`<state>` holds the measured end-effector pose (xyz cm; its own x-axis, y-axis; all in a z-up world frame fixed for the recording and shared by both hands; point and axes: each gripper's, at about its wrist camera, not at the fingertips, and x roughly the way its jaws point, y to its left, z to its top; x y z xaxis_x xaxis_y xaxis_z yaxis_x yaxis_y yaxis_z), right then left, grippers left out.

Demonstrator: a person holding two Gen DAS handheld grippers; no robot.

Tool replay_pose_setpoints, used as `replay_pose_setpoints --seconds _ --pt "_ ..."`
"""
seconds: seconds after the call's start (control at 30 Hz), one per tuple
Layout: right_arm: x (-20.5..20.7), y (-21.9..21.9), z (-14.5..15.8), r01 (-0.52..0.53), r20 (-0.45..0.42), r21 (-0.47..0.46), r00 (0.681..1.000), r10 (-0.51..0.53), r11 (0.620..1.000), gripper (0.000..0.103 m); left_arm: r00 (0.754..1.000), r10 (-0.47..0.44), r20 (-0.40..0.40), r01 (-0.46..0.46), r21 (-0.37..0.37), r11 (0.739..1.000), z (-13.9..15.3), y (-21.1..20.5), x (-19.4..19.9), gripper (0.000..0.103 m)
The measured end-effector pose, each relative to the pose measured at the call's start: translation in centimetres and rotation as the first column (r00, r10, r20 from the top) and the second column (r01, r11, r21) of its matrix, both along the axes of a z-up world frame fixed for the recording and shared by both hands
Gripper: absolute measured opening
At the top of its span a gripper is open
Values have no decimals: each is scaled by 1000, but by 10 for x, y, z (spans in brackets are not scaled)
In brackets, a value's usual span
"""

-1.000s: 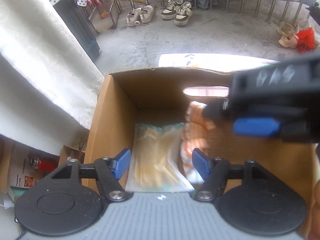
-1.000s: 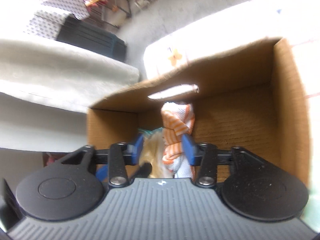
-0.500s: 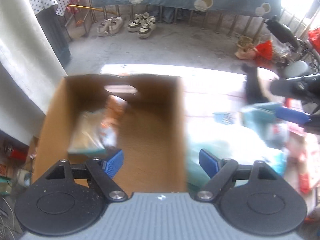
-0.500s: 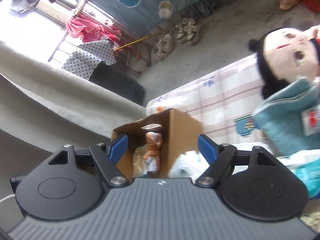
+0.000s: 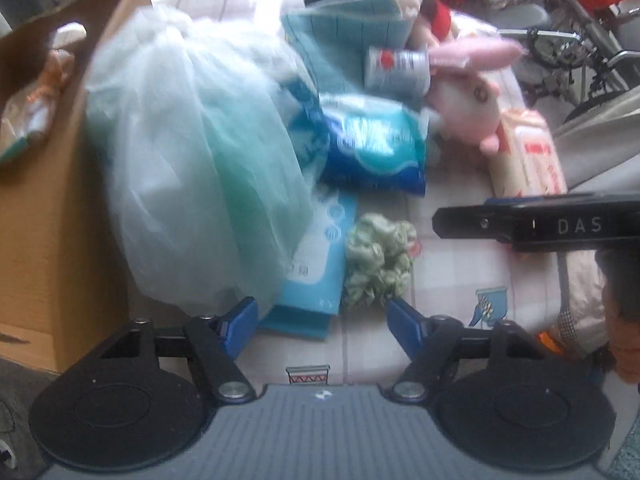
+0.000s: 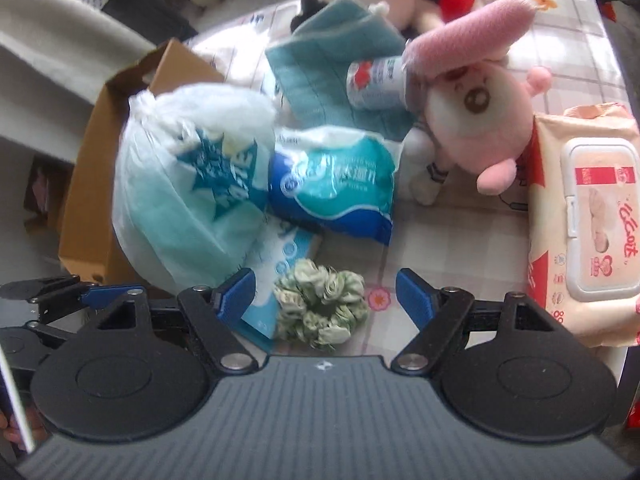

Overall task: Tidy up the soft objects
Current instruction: 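Grasp the blue bandage box with the left tool while the right tool grasps the green scrunchie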

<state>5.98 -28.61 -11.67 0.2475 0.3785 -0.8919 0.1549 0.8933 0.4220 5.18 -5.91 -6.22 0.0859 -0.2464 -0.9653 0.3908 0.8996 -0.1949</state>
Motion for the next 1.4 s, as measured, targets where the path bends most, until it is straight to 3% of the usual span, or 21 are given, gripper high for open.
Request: replay_pose_setpoints --seconds 0.17,0.3,0.47,0.53,0.57,0.6,0.73,0.8,0.93,1.03,1.23,1.4 --pt "7 27 -30 -170 9 -18 985 170 985 79 996 0 -88 10 112 994 -64 -22 -21 71" --pt "16 43 -48 -270 34 -40 962 272 962 82 998 -5 -66 16 168 986 -92 -26 -27 80" --pt "25 56 -64 -351 49 -55 934 354 935 79 999 -27 -34 34 211 977 -116 -26 -30 84" --pt "26 60 -70 -372 39 -63 926 375 926 64 1000 -28 0 28 223 974 -122 -26 -32 88" --pt "27 60 -73 -375 27 -61 926 377 925 48 1000 -28 14 24 226 974 -123 -25 -33 89" --pt "27 60 -77 -372 6 -62 928 373 926 42 999 -23 34 15 220 975 -123 -25 -34 89" --pt "27 50 -79 -352 -27 -77 936 350 933 35 999 -3 36 -4 195 981 -125 -29 -36 90" --pt "27 43 -79 -340 -51 -91 940 337 936 34 998 -42 39 34 187 982 -123 -37 -42 88" --pt "21 22 -78 -317 -103 -128 947 305 940 33 994 -110 -10 111 111 988 -120 -52 -56 81" --pt "19 4 -75 -288 -114 -148 955 273 946 33 986 -162 -22 164 106 981 -117 -61 -67 82" --pt "20 -27 -69 -227 -76 -166 973 217 960 36 992 -120 23 116 137 984 -98 -56 -63 89" --pt "18 -37 -60 -213 -48 -158 977 209 964 67 993 -115 12 111 180 977 -109 -56 -47 89"
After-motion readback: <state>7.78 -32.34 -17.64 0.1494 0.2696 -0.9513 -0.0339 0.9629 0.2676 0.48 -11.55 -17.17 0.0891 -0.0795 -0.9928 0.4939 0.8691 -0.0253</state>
